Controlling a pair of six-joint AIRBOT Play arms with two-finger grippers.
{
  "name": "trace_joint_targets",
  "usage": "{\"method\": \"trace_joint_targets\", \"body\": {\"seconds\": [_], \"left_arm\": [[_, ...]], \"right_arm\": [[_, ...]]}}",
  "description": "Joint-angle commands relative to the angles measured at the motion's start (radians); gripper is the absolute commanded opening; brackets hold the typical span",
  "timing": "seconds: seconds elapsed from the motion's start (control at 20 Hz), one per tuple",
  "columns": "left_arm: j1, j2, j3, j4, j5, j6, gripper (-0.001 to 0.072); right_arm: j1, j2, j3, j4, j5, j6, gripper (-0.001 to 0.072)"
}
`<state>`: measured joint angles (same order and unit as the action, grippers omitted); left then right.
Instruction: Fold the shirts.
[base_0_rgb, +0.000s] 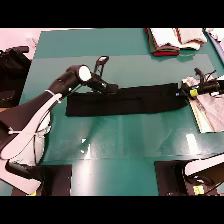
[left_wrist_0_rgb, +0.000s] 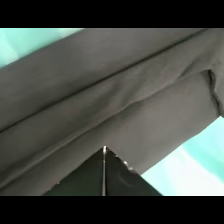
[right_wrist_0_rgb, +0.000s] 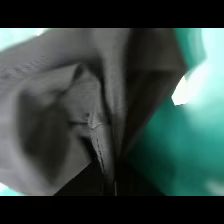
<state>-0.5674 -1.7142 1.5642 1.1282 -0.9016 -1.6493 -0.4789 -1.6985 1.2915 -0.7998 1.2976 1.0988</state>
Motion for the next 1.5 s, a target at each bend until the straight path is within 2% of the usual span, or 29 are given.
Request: {"method": "trace_joint_targets", "body": {"seconds": [0.0, 0.2, 0.4, 0.6, 0.9, 1.0, 1.2, 1.35, 1.4, 1.45], "left_arm": [[-0.015, -0.108, 0.084, -0.026, 0.020, -0.003, 0.0026], [-0.015, -0.203, 0.159, -0.060, 0.033, 0.001, 0.0025], [-0.015, -0.243, 0.181, -0.065, 0.035, 0.003, 0.0025], [-0.017, -0.245, 0.181, -0.074, 0.084, 0.008, 0.0025], [0.002, -0.246, 0.198, -0.068, 0.030, 0.007, 0.0025], [0.056, -0.228, 0.243, -0.005, -0.083, 0.006, 0.0026], [0.229, -0.041, 0.249, 0.234, -0.205, 0.002, 0.0026], [0.367, 0.140, 0.249, 0.322, -0.250, 0.033, 0.0026], [0.403, 0.193, 0.249, 0.330, -0.253, 0.035, 0.0026], [0.435, 0.244, 0.249, 0.337, -0.252, 0.035, 0.0026]], "right_arm": [[0.015, 0.097, 0.012, 0.121, -0.009, -0.028, 0.0012], [0.109, 0.205, 0.161, 0.118, 0.099, 0.027, 0.0012], [0.268, 0.272, 0.317, 0.118, 0.103, 0.130, 0.0012], [0.449, 0.243, 0.454, 0.116, 0.121, 0.206, 0.0012], [0.617, 0.151, 0.589, 0.116, 0.118, 0.266, 0.0012], [0.650, 0.134, 0.598, 0.116, 0.119, 0.266, 0.0012], [0.775, 0.089, 0.589, 0.117, 0.097, 0.250, 0.0012], [0.964, 0.000, 0.597, 0.116, -0.045, 0.185, 0.0014], [1.030, -0.052, 0.621, 0.116, -0.103, 0.163, 0.0059], [1.085, -0.110, 0.663, 0.116, -0.142, 0.143, 0.0236]]}}
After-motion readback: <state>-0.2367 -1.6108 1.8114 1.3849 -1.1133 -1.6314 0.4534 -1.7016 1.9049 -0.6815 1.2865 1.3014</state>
